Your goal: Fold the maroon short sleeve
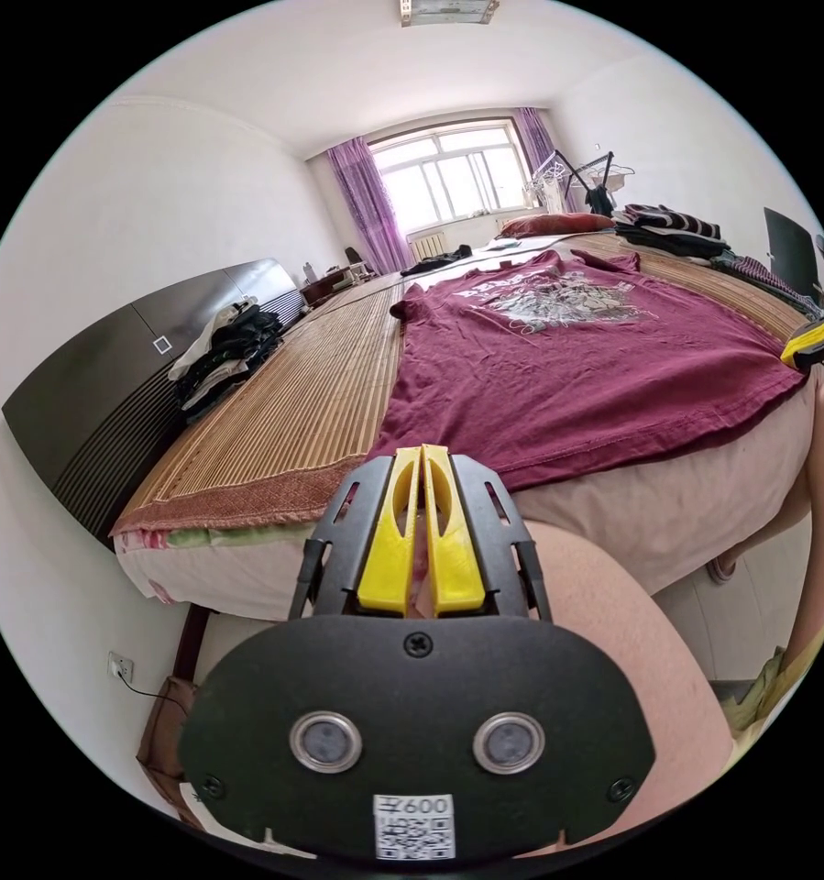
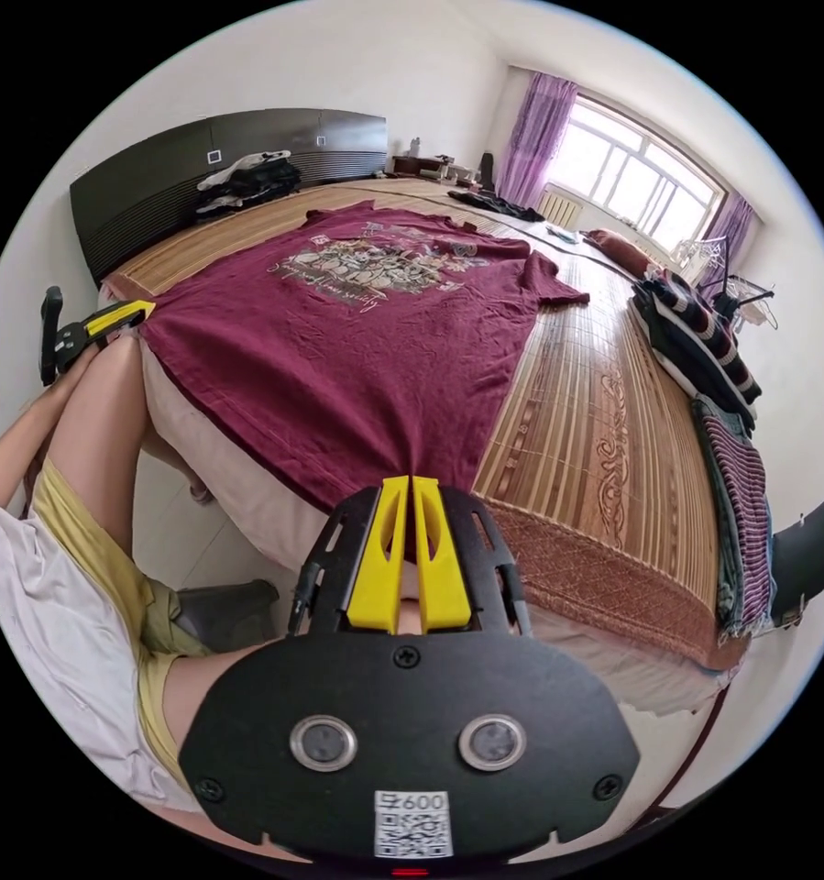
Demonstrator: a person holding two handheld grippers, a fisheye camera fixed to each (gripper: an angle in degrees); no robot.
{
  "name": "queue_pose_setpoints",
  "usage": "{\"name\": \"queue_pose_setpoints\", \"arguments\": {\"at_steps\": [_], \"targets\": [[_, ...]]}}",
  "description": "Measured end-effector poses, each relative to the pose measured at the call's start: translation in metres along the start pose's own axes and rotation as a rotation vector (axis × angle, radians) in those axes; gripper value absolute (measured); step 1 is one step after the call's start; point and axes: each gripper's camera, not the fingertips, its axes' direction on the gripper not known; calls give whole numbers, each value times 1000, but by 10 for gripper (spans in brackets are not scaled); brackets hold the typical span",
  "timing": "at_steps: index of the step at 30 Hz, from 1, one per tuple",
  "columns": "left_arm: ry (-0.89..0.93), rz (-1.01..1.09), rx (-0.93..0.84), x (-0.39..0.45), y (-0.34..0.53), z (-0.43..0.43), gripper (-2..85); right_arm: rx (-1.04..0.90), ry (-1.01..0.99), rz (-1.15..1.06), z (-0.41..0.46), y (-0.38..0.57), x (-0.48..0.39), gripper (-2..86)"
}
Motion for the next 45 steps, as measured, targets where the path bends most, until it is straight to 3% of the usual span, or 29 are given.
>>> {"name": "queue_pose_setpoints", "arguments": {"at_steps": [21,26,31,33,36,40,42,45], "targets": [[11,-30,11,13,-4,-6,12,14,-279,201,15,16,96,-8],[23,-41,12,11,-5,-7,11,37,-260,209,12,22,103,-6],[27,-74,22,5,-3,-9,10,155,-126,420,-12,50,131,48],[29,-90,27,2,-1,-10,9,159,-245,493,-20,61,147,86],[43,-116,37,-5,2,-11,9,70,-443,522,-1,68,147,75],[88,-171,62,-21,9,-11,8,85,-429,661,11,84,168,31],[97,-189,72,-26,14,-14,7,134,-572,706,15,97,189,39],[52,-189,59,-28,21,-24,6,143,-547,719,9,105,197,56]]}}
